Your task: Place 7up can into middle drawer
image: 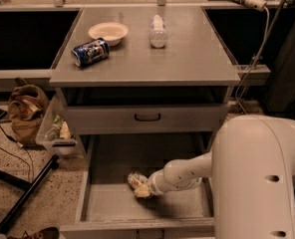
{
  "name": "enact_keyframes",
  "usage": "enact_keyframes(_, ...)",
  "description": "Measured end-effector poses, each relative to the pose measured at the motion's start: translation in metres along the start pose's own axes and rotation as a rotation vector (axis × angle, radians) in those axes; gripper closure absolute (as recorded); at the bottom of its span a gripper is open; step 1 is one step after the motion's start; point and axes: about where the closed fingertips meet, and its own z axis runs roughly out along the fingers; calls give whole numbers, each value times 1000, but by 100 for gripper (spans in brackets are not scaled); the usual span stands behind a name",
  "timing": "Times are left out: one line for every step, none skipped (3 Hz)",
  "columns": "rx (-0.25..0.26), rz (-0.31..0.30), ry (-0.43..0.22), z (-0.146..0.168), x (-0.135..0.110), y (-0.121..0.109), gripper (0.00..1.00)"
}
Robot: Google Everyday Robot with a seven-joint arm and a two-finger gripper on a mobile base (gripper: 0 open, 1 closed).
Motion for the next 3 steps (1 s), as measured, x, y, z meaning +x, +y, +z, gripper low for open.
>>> enact_keyframes(0,0,0,0,0,0,10)
enact_keyframes(0,0,0,0,0,0,0)
enact_keyframes(0,0,0,0,0,0,0)
